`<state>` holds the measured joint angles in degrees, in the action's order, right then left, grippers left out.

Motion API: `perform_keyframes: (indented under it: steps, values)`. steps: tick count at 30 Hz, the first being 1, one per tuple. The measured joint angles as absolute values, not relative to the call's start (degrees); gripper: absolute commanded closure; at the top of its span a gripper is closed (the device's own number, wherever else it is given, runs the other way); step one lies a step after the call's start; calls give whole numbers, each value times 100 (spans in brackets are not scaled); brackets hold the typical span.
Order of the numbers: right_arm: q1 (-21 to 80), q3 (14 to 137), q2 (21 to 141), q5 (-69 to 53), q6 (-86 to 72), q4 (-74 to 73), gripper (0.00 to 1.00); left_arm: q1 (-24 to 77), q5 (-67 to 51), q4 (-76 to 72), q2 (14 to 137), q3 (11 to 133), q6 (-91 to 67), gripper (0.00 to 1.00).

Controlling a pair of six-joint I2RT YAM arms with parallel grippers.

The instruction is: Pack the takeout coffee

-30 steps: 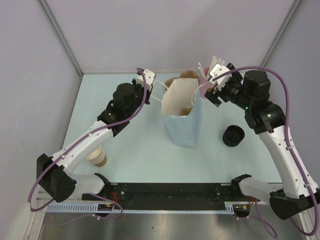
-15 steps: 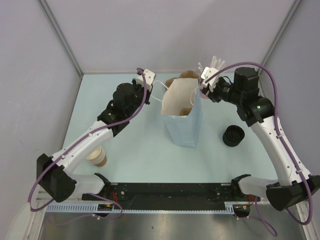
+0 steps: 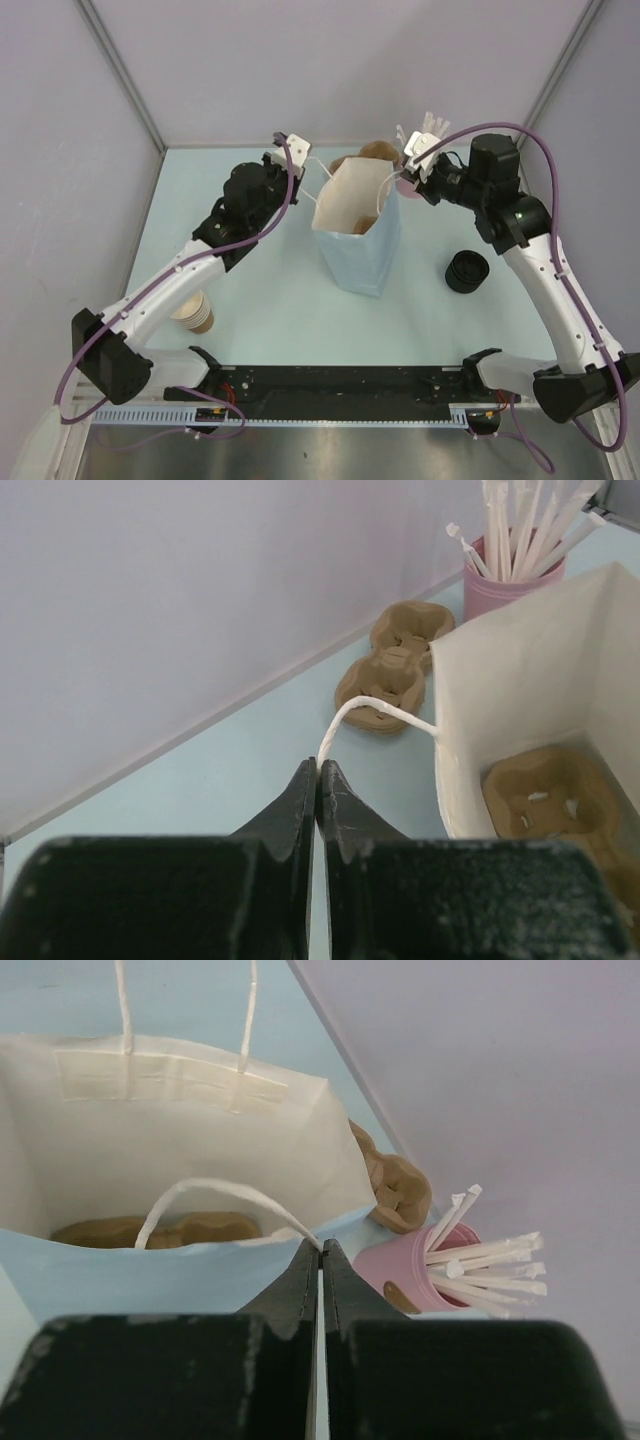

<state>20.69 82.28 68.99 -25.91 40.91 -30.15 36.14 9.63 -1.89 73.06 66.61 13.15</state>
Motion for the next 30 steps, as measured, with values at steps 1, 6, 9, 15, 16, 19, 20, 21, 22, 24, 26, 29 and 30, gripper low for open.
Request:
perform_keyframes:
  steps: [1, 6, 9, 15, 16, 19, 20, 21, 22, 24, 26, 29, 30]
  values:
    - [2084, 8259, 6866, -2609, 4053, -3072, 100, 3614, 1002, -176, 7303, 6692, 1365, 94]
    - [2215, 8552, 6700, -2867, 3848, -3411, 100, 3614, 1238, -106, 7120, 6737, 1662, 94]
    - [2340, 8724, 6622, -3013, 3715, -3529, 100, 3614, 1422, -97, 6967, 6812, 1863, 94]
    - [2598, 8860, 6517, -3253, 3411, -3573, 100, 3614, 1848, -226, 6772, 7030, 2298, 94]
    - [2663, 8849, 6521, -3258, 3400, -3568, 100, 3614, 1918, -270, 6731, 7032, 2364, 94]
    - [2969, 8589, 6508, -3155, 3454, -3531, 100, 3614, 1957, -410, 6663, 6971, 2484, 93]
    - [3164, 8425, 6501, -3026, 3507, -3527, 100, 3614, 1953, -513, 6641, 6882, 2530, 93]
    - [3341, 8278, 6506, -2950, 3557, -3538, 100, 3614, 1946, -563, 6628, 6775, 2591, 94]
    - [3573, 8077, 6510, -2788, 3603, -3531, 100, 3614, 1935, -589, 6626, 6694, 2630, 94]
    - [3955, 7738, 6565, -2571, 3647, -3599, 100, 3614, 1931, -602, 6667, 6499, 2770, 94]
    - [4180, 7553, 6613, -2436, 3647, -3632, 100, 3614, 1933, -593, 6761, 6416, 2912, 94]
    - [4246, 7513, 6595, -2281, 3645, -3557, 100, 3614, 1951, -635, 6862, 6423, 3087, 95]
    - [4257, 7513, 6578, -2248, 3645, -3507, 100, 3612, 1959, -635, 6866, 6429, 3114, 95]
